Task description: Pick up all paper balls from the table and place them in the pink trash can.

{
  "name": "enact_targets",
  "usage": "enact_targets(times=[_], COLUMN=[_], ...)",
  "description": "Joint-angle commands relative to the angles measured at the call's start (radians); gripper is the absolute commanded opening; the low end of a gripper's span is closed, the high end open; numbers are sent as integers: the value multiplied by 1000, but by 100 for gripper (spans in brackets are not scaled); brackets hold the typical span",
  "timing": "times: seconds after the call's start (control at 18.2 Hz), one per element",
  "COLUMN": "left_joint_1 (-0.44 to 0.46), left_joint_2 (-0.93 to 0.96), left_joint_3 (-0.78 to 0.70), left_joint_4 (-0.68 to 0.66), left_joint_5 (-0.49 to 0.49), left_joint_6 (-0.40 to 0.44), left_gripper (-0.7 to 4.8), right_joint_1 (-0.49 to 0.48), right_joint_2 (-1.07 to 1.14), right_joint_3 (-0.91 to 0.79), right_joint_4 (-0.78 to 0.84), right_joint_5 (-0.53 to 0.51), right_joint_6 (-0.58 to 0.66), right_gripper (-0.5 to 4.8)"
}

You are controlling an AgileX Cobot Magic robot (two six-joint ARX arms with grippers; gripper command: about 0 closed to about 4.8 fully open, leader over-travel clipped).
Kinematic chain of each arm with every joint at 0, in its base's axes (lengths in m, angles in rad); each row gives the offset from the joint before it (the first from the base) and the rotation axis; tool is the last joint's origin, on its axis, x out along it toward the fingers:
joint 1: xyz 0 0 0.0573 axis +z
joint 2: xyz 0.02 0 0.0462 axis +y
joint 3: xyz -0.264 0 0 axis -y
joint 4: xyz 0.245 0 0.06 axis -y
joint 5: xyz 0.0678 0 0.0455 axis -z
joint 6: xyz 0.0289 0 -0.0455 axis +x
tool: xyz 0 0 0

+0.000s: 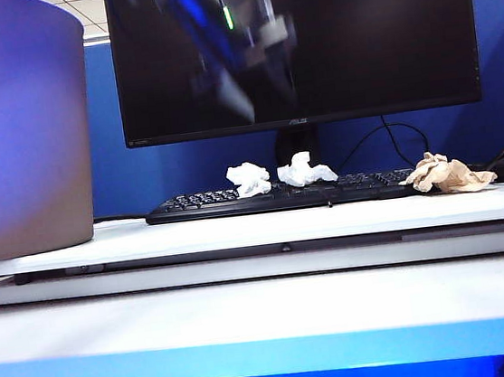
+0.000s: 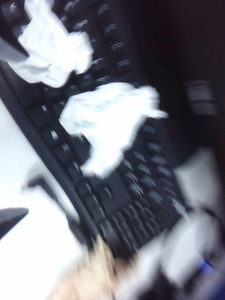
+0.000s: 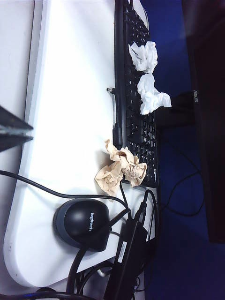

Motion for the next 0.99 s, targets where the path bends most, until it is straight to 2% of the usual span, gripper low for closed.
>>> enact_targets(times=[0.05, 0.38, 0.44, 0.71, 0.88, 0.99], left_joint_1=[-16, -8, -5, 3, 4, 7], left_joint_2=[66, 102, 104, 141, 154, 154], left_joint_3=[4, 4, 4, 4, 4, 4], left_joint_4=[84, 193, 201, 186, 173, 177], left_joint_5=[-182, -482, -499, -432, -445, -471], left_joint_6=[-16, -12, -5, 24, 21, 24], left_gripper=[435, 444, 444, 444, 437, 269], right_joint_1=[1, 1, 2, 1, 1, 1], right_joint_2=[-2, -2, -2, -2, -2, -2], right_joint_3=[-4, -4, -4, -4, -4, -4], right_joint_4=[17, 17, 17, 18, 18, 18], right_joint_5=[-2, -2, -2, -1, -1, -1], right_joint_6=[1, 1, 1, 1, 1, 1], right_gripper=[-4, -4, -4, -4, -4, -4])
